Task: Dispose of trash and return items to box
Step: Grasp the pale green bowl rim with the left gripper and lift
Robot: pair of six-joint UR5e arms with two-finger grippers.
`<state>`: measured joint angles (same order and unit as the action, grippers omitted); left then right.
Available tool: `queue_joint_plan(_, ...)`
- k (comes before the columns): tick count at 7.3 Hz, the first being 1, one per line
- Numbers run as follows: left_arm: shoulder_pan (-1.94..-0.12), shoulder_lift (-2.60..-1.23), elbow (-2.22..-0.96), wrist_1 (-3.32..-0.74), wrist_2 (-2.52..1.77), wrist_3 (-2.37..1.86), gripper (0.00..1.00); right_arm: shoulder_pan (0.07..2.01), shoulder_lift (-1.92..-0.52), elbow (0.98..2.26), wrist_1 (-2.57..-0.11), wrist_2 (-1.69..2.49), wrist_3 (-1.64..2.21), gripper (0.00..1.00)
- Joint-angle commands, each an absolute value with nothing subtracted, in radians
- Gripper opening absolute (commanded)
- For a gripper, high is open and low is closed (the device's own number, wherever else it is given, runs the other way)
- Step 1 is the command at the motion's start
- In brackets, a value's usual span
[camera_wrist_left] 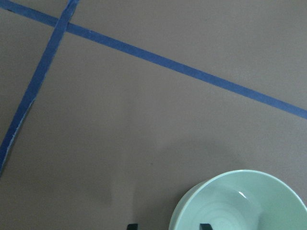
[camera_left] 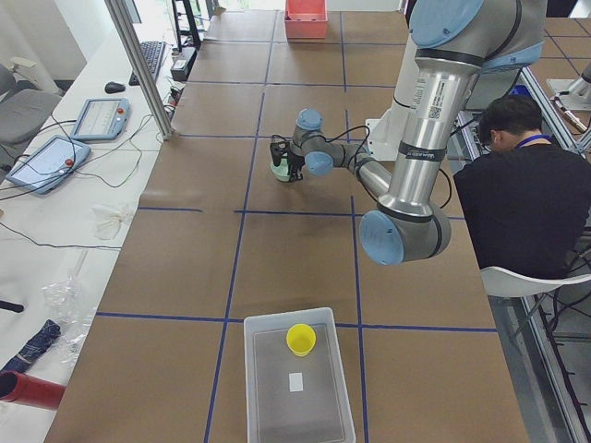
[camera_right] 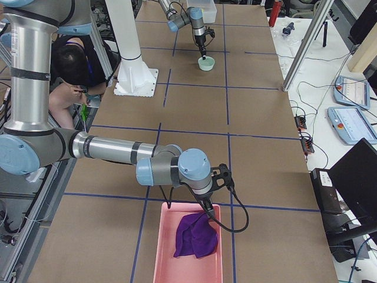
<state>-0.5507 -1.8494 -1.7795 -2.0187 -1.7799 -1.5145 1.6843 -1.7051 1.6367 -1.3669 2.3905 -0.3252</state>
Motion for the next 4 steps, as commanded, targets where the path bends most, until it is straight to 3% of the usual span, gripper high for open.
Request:
queue_joint_plan(1, -0.564, -1.835, -1.839, -2.011, -1.787, -1.461, 0.00, 1.684, -1.706, 1.637, -1.365, 2.391, -0.325, 1.00)
queue_joint_plan(3, -0.628, -1.720, -1.975, -1.996, -1.816, -1.289, 0.00, 1.684, -1.707, 1.637, -1.367, 2.390, -0.325, 1.00)
queue_joint_plan(4, -0.749, -1.686, -2.018, -1.967, -1.912, -1.159, 0.00, 1.684, -1.707, 1.637, -1.365, 2.390, -0.325, 1.00)
